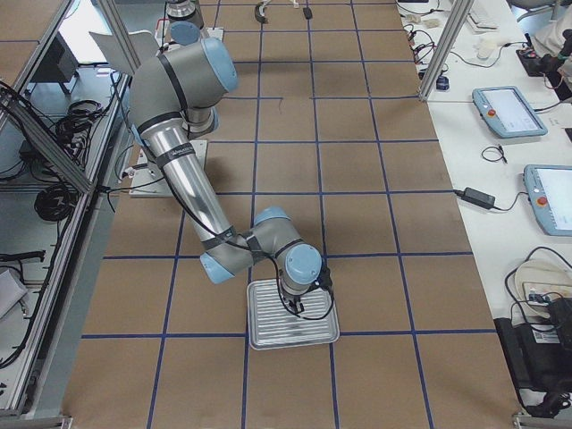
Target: Place bearing gear from tray to pile
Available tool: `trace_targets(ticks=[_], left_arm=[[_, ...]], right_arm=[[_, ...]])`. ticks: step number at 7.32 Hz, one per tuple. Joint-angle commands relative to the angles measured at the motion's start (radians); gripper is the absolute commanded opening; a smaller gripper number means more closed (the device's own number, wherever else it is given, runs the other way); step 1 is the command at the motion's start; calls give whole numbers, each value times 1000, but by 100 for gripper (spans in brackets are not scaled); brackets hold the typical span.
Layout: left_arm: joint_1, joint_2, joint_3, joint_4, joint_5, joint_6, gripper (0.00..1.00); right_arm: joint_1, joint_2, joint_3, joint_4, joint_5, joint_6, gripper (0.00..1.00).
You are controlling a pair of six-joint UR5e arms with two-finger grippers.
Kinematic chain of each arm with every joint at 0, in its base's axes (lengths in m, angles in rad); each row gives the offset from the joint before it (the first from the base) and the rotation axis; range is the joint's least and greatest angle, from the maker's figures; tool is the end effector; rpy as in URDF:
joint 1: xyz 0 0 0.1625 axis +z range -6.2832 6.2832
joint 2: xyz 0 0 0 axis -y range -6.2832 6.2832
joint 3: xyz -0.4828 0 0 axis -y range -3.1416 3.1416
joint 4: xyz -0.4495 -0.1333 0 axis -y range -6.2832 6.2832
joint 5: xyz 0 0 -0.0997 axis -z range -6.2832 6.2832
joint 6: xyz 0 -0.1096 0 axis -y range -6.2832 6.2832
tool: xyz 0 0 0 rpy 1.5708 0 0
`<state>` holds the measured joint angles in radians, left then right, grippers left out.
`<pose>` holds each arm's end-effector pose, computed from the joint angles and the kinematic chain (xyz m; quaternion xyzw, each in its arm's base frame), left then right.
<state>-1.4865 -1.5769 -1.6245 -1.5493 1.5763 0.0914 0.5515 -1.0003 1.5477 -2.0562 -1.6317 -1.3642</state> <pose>-0.0862 -0.5563 0.5051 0.0036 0.9998 0.0193 0.0011 -0.5616 -0.4942 0.2195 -0.1724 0.9841 0.0397 0.0175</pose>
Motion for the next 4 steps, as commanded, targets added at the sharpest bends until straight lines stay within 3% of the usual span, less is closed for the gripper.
trace_targets(ticks=[1,3,4], left_arm=[[0,0,0,0,-1,1,100],[0,0,0,0,1,1,100],[0,0,0,0,1,1,100]], right_arm=[[28,-131,-3,134,1,48,0],[140,-298,-1,268,1,113,0],[213,-398,-3,369,6,270,0]])
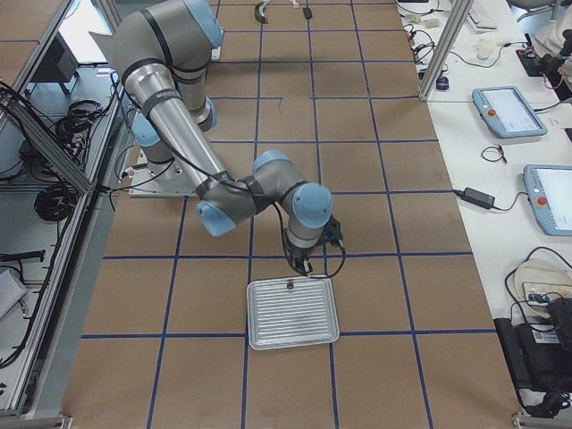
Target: Place bearing gear from tray to pile
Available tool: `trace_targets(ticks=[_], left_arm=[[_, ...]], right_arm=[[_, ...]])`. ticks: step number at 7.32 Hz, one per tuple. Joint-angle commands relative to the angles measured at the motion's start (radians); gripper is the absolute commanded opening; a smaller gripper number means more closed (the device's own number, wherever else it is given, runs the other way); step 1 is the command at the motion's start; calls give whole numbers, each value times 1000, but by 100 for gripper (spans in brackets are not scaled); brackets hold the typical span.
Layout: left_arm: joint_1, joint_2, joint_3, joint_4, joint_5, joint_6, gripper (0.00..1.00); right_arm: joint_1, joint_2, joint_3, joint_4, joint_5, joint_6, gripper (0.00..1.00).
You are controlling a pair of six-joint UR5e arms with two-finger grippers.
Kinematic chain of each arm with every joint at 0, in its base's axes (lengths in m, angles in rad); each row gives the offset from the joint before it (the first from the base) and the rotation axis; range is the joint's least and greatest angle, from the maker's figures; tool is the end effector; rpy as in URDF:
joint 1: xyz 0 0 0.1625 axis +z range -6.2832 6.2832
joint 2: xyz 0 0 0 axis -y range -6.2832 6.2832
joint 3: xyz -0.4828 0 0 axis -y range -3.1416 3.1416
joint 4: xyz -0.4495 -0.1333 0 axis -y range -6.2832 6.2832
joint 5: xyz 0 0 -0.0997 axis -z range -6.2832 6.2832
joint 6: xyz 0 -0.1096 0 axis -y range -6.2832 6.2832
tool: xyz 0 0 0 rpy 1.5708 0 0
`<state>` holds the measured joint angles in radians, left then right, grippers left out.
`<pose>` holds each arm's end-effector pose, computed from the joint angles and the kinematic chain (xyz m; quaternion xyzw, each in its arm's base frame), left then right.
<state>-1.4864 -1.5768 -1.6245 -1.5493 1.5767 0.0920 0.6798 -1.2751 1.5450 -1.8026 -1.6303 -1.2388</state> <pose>-0.0861 -0.5563 0.5051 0.0039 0.9998 0.0193 0.0013 -0.4409 -0.5194 0.3914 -0.1735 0.9842 0.0352 0.0022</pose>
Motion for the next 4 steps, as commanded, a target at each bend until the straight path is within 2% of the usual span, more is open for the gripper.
trace_targets(ticks=[1,4], left_arm=[[0,0,0,0,0,0,100],[-6,1,0,2,-1,0,100]], right_arm=[[189,-189,-3,168,-2,324,0],[477,-309,-3,238,-3,685,0]])
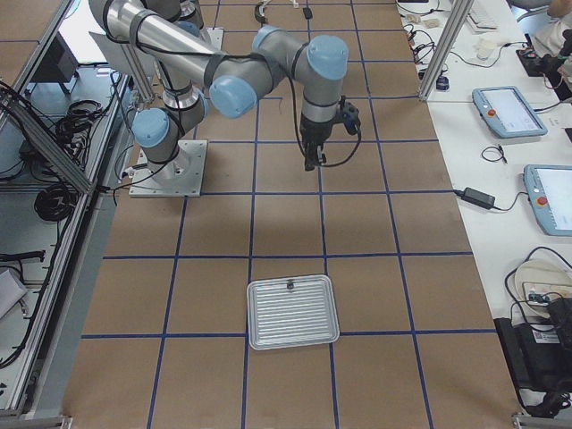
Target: Place bearing gear from tray to pile
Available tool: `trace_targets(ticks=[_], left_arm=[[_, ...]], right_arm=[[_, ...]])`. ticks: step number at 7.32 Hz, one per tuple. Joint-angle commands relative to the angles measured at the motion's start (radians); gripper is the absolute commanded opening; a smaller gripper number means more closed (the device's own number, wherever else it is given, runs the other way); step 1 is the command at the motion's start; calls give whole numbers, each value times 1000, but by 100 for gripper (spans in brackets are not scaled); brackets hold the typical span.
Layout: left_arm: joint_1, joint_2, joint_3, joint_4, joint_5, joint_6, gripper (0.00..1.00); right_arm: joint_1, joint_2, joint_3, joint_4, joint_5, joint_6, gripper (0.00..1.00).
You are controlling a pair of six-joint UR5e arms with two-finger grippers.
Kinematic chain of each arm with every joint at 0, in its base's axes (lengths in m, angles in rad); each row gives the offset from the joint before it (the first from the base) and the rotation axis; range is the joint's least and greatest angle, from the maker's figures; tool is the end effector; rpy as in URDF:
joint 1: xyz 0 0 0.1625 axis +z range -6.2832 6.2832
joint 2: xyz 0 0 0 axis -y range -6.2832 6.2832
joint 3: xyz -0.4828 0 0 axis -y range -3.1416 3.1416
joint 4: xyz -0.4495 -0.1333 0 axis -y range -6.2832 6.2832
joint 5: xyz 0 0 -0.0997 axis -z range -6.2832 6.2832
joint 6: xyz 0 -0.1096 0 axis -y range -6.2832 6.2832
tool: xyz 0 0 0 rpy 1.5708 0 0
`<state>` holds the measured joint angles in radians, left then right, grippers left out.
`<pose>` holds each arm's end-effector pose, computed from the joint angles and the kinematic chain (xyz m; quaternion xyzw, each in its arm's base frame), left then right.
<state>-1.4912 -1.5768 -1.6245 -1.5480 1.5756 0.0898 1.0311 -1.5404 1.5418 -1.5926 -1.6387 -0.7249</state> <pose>-0.0888 -0.5560 0.5053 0.0051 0.9998 0.0186 0.0008 -0.1829 -0.5503 0.5372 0.0921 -0.9951 -0.0118 0.0334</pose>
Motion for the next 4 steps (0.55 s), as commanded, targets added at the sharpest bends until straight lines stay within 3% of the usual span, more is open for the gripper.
trace_targets(ticks=[1,2,4], left_arm=[[0,0,0,6,0,-2,100],[0,0,-3,6,1,4,100],[2,1,-21,6,3,5,100]], right_arm=[[258,-49,1,17,6,243,0],[361,-47,9,20,10,400,0],[572,-6,30,-9,100,795,0]])
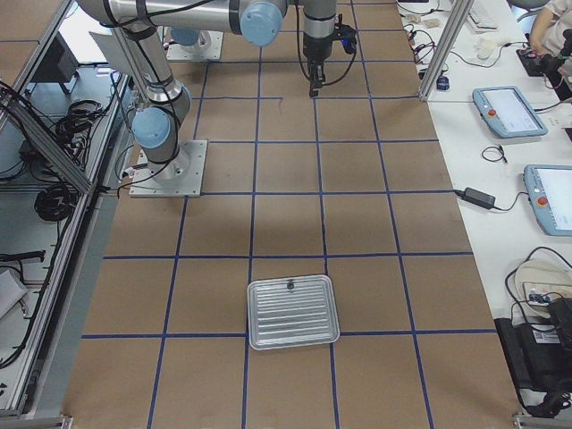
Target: Place bearing gear from tray to pile
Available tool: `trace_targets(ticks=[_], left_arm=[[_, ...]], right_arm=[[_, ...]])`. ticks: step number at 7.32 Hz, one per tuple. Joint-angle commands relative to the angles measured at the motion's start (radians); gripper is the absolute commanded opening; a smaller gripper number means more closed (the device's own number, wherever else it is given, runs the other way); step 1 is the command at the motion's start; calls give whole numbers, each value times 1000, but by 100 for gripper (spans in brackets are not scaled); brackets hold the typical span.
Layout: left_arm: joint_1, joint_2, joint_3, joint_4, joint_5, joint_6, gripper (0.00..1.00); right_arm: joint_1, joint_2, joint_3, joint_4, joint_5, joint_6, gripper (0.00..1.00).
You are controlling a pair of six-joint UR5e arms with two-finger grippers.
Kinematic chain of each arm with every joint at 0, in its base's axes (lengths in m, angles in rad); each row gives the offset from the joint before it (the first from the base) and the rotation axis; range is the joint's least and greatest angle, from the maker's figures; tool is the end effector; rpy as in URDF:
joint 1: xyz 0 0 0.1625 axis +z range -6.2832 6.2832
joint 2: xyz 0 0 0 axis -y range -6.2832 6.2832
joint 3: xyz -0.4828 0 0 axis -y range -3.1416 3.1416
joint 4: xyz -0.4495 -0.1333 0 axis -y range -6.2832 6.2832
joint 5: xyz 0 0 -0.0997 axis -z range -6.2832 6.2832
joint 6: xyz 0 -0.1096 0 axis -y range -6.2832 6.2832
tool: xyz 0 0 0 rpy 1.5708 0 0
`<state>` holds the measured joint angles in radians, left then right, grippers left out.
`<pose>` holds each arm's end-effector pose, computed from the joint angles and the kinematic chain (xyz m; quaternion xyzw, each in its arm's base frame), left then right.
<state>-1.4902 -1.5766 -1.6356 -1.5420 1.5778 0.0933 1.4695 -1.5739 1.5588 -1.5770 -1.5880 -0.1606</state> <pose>-0.0881 -0.5551 0.4999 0.0064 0.9998 0.0211 0.0017 0.0751 -0.5604 0.5446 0.0296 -0.9995 0.0094 0.0099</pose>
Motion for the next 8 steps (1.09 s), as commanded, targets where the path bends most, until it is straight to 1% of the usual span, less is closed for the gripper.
trace_targets(ticks=[1,2,3,4,5,7,8], left_arm=[[4,1,-21,2,-1,-1,100],[2,1,-23,22,-2,-4,100],[2,3,-23,28,-1,0,100],[7,1,-23,34,1,2,100],[8,3,-23,43,-1,0,100],[11,1,-27,42,1,0,100],[11,1,-26,45,-2,0,100]], right_arm=[[250,79,18,-109,48,324,0],[378,138,17,-159,39,431,0],[467,214,20,-260,34,554,0],[530,279,21,-358,31,579,0],[557,322,47,-383,33,563,0],[558,322,118,-486,22,524,0],[557,322,116,-486,22,524,5]])
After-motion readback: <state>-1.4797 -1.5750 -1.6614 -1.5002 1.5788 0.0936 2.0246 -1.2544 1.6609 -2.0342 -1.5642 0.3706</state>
